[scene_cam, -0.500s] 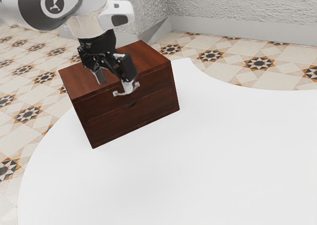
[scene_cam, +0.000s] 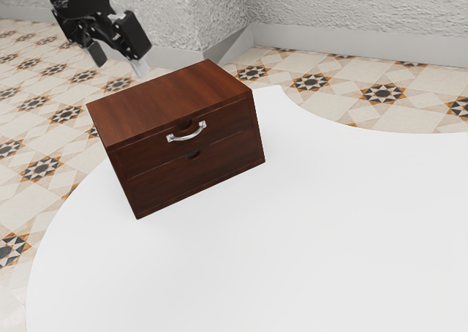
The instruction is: Pull the drawer handle with one arm to open the drawer
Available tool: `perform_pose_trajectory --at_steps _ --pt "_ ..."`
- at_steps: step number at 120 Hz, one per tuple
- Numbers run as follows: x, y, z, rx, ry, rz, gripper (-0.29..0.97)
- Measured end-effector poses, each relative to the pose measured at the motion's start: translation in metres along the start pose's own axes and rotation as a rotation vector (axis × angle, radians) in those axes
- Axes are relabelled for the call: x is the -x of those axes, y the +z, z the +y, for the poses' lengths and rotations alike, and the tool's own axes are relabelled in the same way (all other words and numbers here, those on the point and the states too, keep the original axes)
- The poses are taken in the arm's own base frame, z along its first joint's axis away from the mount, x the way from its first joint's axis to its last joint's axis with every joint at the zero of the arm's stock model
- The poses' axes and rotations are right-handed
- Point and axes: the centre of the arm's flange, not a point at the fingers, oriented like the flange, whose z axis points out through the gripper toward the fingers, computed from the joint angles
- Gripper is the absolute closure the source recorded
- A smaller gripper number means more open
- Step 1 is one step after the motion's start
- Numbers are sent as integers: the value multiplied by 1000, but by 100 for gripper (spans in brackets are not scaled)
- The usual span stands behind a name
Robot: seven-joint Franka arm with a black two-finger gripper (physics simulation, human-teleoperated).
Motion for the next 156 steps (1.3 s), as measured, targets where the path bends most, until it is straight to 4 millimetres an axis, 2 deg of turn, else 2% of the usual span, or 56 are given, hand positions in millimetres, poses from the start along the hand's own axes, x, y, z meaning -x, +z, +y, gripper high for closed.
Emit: perform_pose_trajectory --at_steps 19,42,49,68,90,95,125,156 --pt "-10 12 -7 -21 105 2 0" --pt "-18 22 3 -24 231 -3 0" --pt "-19 33 6 -20 264 -25 0" --pt "-20 42 5 -15 322 -42 0" --pt "-28 113 13 0 398 -112 0" --pt "-30 124 16 0 415 -110 0" --pt "-51 161 40 -10 507 -70 0" --pt "-72 195 35 -52 564 -36 0"
